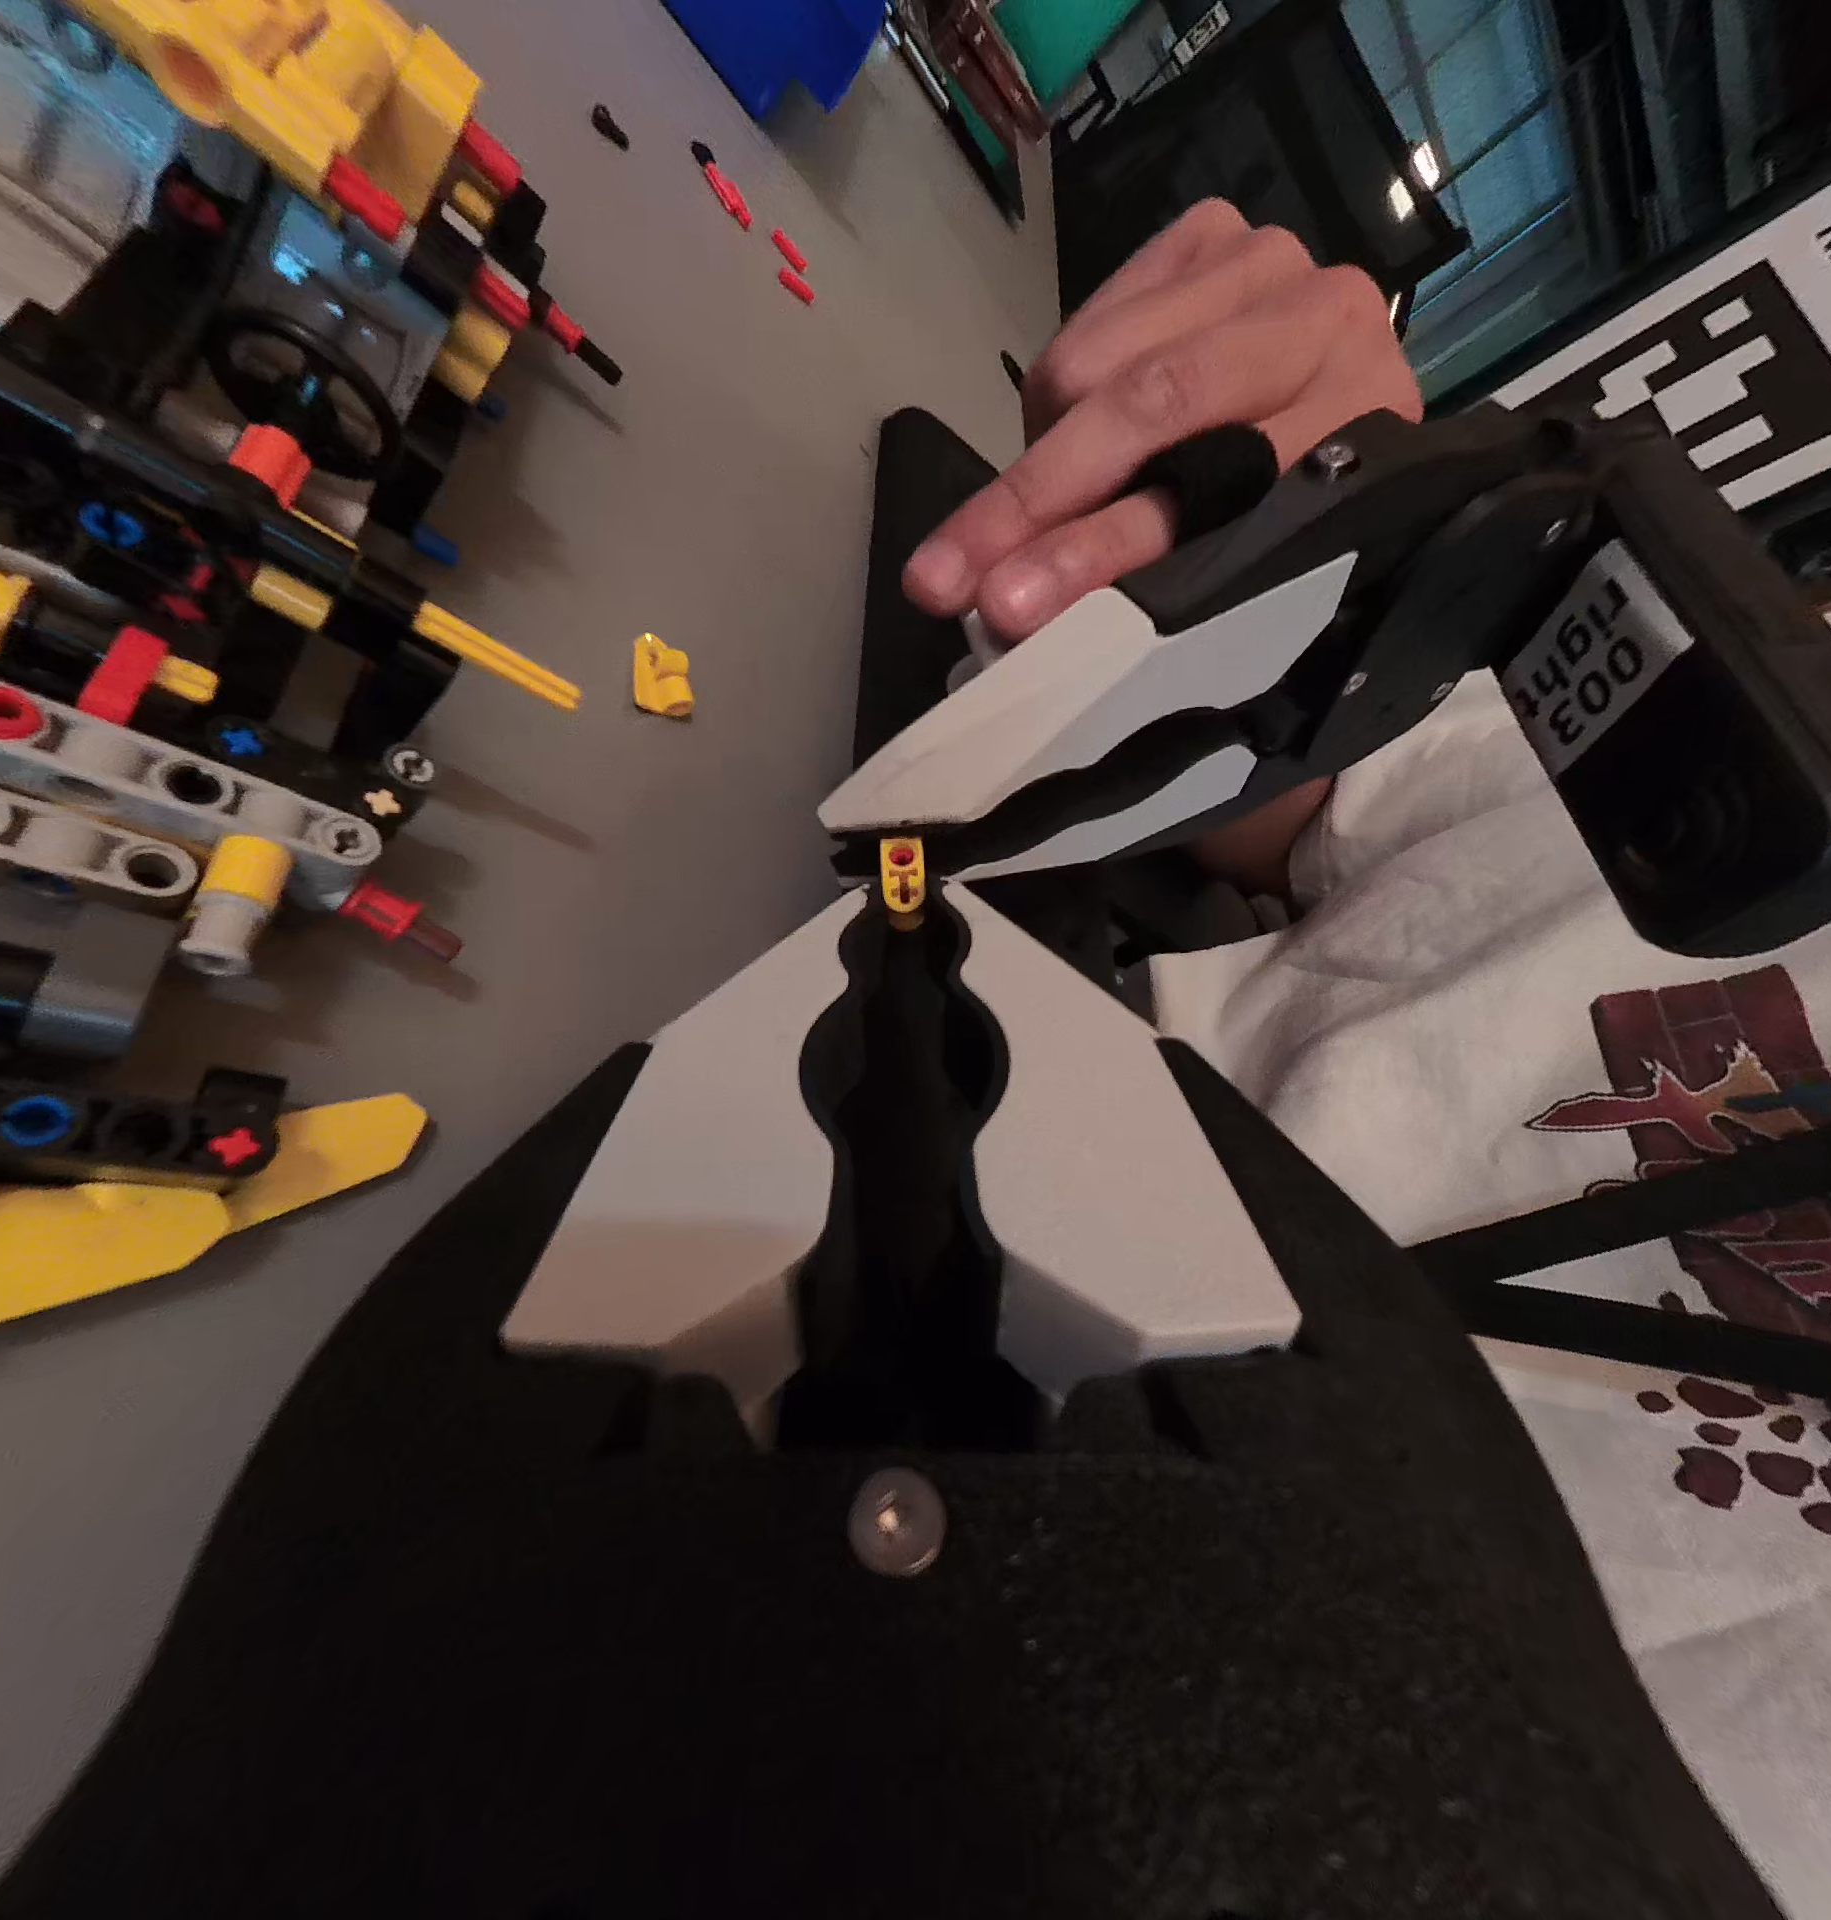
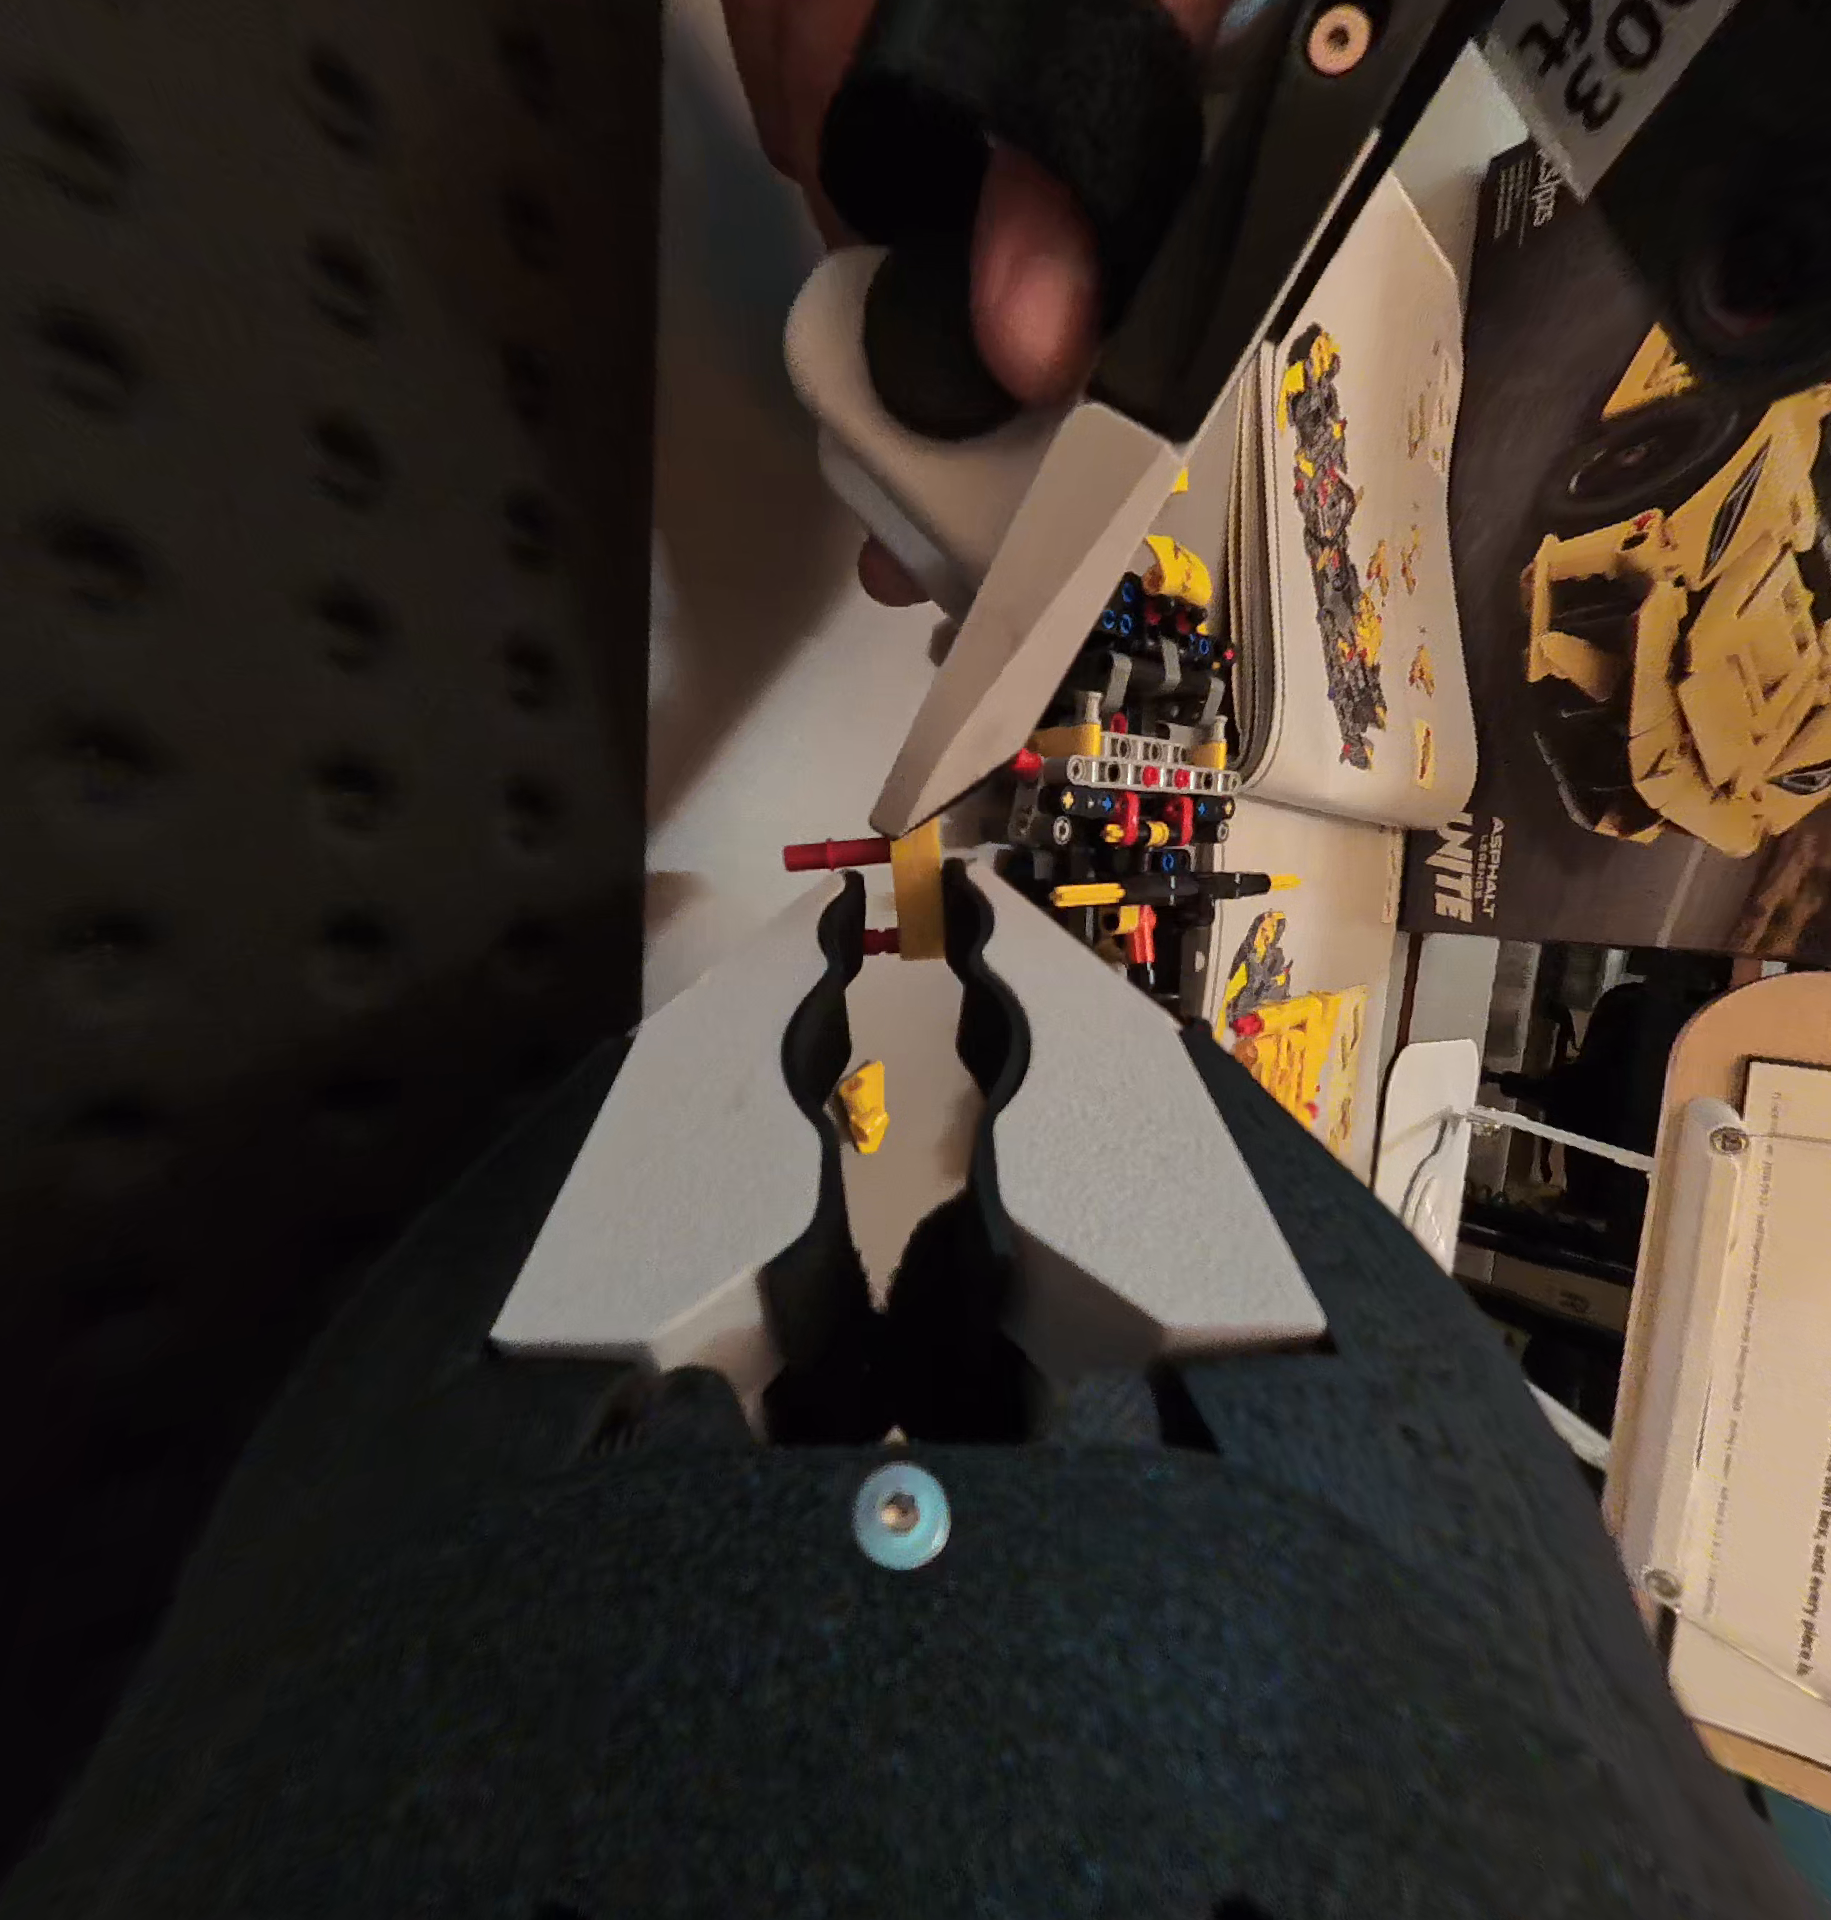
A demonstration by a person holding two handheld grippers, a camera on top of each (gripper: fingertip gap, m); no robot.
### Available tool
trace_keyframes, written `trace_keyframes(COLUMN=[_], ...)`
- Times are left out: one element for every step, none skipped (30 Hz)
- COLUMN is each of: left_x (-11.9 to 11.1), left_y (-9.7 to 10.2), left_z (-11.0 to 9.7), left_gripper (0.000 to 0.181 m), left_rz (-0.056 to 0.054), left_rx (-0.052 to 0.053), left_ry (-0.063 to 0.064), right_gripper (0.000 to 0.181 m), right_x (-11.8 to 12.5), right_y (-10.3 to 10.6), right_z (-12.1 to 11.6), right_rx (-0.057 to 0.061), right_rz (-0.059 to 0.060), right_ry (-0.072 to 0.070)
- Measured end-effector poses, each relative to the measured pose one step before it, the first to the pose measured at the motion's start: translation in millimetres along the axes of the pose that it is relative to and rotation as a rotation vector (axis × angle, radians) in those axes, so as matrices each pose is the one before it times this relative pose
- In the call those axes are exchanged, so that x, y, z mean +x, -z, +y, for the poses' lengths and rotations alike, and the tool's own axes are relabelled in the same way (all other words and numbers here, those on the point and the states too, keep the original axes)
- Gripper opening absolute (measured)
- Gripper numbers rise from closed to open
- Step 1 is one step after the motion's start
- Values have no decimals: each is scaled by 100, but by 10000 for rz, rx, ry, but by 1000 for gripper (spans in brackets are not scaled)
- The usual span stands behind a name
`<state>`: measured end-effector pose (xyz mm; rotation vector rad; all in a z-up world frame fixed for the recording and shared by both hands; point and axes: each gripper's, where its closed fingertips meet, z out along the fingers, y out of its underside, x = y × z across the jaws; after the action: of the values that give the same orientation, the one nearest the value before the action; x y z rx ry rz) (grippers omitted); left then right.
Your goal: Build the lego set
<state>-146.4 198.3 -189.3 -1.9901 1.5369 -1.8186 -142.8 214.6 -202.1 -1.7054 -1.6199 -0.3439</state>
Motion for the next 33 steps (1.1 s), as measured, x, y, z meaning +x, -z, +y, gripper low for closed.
trace_keyframes(left_x=[26,6,-15,54,98,31,-77,9,88,22,-49,-2,123,133,85,28,-75,-97,-3,34,61,65,59,55,21,-36,-67,-79,-84,-25,17,-91,-357], left_y=[3,17,37,42,48,46,63,73,44,9,-31,-55,-97,-134,-149,-117,-57,3,39,63,53,48,46,56,58,7,-21,-42,-31,-16,32,99,129], left_z=[-55,-110,-174,-55,-10,-13,-43,-52,-126,-58,16,-64,-22,70,70,44,17,0,-55,-83,-42,8,-29,-68,-33,7,83,123,102,52,-61,-260,-391], left_gripper=[7,7,6,7,7,7,6,6,6,6,6,6,6,6,6,6,6,6,6,6,6,7,7,7,7,7,7,7,7,7,7,8,12], left_rz=[45,23,27,93,112,44,-23,41,98,59,-5,18,116,134,93,36,-41,-48,-19,-28,-38,-46,-56,-41,-33,-56,-69,-71,-82,-123,-255,-496,-714], left_rx=[30,75,119,32,6,15,33,36,88,42,5,66,35,-15,-11,4,-1,-13,24,41,25,0,24,33,21,9,-41,-77,-100,-126,-89,33,112], left_ry=[36,48,80,91,78,33,13,58,95,78,32,36,83,99,69,35,8,-10,-29,-67,-124,-165,-149,-117,-74,-70,-67,-35,-56,-181,-474,-836,-1072], right_gripper=[14,14,15,15,15,17,23,28,32,35,38,40,40,40,38,32,31,30,29,28,28,28,27,27,27,27,27,26,26,27,27,27,27], right_x=[19,34,147,25,29,16,-152,-172,-25,-78,-240,15,32,-94,-2,173,-24,-69,53,95,49,-40,38,103,102,33,-80,-115,-100,-71,20,212,121], right_y=[35,24,10,26,85,127,113,71,20,-10,-34,-58,-42,-24,-45,-66,-86,-65,-1,5,20,34,17,29,8,-41,-63,-74,-93,-61,11,74,83], right_z=[-16,14,76,-66,-105,-27,148,159,18,-89,-17,72,-48,-159,-98,-12,106,116,-23,-30,-58,-85,-40,-38,-35,20,58,52,56,27,-43,66,416], right_rx=[-5,-32,-55,81,99,-12,-106,-101,2,68,24,-29,36,102,61,-12,-71,-52,42,38,29,30,4,14,-2,-44,-34,-38,-31,3,51,-4,-165], right_rz=[21,71,132,47,36,48,-28,-49,7,-55,-164,-12,14,-51,4,117,-8,-71,-4,-11,-69,-137,-46,90,116,37,-30,-34,-6,-5,-34,-2,-66], right_ry=[-38,-3,-52,-144,-137,-41,44,31,-76,-151,-126,-101,-57,-37,-27,14,64,-14,-86,-115,-132,-156,-28,148,172,84,76,70,93,42,-153,-238,-70])
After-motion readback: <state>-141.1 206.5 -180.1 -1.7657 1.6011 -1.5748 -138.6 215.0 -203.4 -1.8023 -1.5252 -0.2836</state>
